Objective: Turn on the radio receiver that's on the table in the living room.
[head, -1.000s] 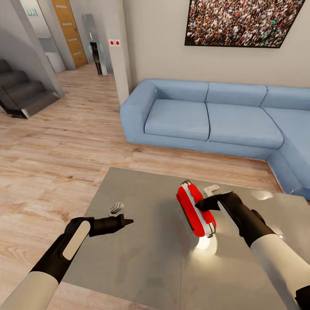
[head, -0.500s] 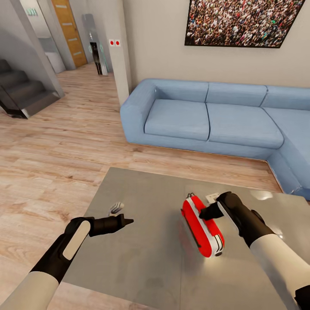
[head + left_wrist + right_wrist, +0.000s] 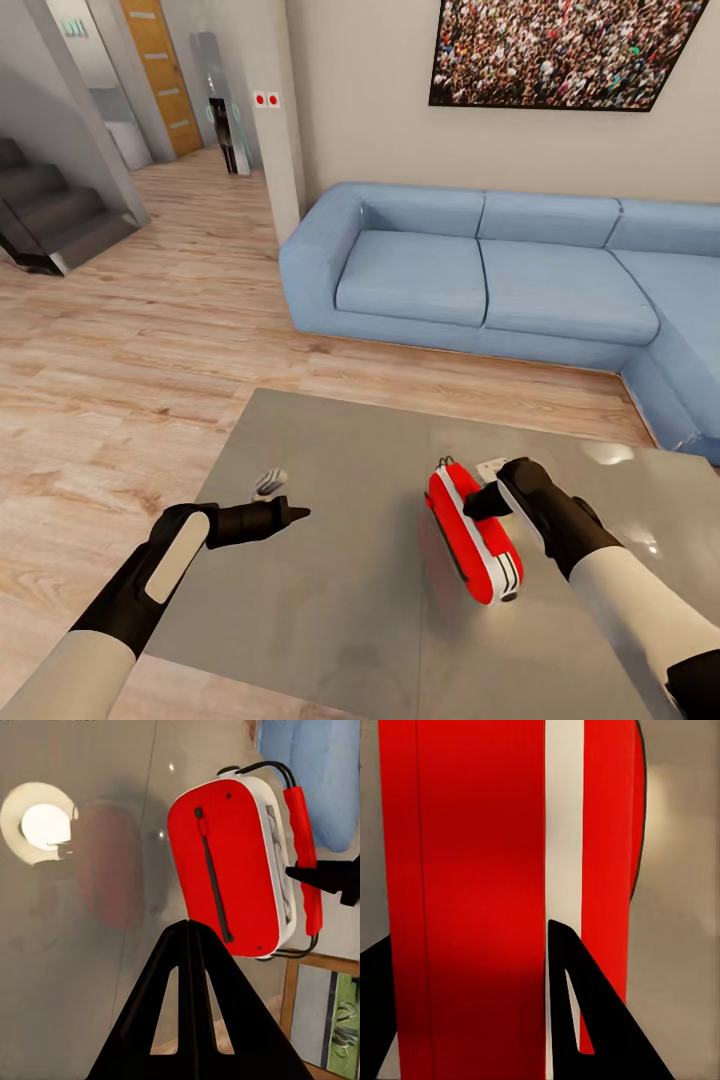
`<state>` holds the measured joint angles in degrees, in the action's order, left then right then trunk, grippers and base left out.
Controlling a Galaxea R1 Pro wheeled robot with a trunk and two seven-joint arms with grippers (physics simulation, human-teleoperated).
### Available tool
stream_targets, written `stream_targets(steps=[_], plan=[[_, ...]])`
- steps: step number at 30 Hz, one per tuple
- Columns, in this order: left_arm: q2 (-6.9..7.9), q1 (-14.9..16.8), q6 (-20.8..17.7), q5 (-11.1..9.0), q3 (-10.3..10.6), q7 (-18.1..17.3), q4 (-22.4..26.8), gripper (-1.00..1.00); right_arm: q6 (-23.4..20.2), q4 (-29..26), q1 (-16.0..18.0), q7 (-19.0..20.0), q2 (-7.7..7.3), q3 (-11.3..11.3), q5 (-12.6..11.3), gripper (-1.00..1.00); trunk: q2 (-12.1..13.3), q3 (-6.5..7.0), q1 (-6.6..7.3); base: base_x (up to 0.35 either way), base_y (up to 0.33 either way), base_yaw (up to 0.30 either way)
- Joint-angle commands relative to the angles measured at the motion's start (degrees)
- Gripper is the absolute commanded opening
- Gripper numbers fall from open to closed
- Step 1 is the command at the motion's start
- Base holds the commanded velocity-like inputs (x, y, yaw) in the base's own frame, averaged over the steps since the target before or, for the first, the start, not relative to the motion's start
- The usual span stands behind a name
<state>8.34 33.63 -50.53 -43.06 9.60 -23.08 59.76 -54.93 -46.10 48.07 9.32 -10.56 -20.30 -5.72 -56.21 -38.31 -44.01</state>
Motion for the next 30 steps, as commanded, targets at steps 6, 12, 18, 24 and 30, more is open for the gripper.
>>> stream_targets(steps=[6,12,18,24,30], plan=[[0.11,0.0,0.0,0.0,0.0,0.0,-0.3,-1.0,0.2,-0.2,0.0,0.0,0.0,0.0,-0.2,-1.0,0.0,0.0,0.0,0.0,0.0,0.0],[0.26,0.0,0.0,0.0,-0.1,0.0,-0.5,-1.0,4.3,-0.2,0.0,0.2,-0.06,0.1,-0.3,-1.0,0.0,0.0,0.0,0.0,0.0,0.0],[0.27,0.0,0.0,0.0,-0.1,0.0,-0.5,-1.0,7.1,0.4,0.0,0.1,-0.01,0.1,-0.6,-1.0,0.0,0.0,0.0,0.0,0.0,0.0],[0.18,0.0,0.0,0.0,0.0,0.0,-0.5,-1.0,10.4,4.1,0.0,0.1,0.1,0.0,-0.6,-1.0,0.0,0.0,0.0,0.0,0.0,0.0],[0.18,0.0,0.0,0.0,0.0,0.0,-0.4,-1.0,11.3,7.6,0.0,-0.1,0.78,0.0,-0.5,-1.0,0.0,0.0,0.0,0.0,0.0,0.0]])
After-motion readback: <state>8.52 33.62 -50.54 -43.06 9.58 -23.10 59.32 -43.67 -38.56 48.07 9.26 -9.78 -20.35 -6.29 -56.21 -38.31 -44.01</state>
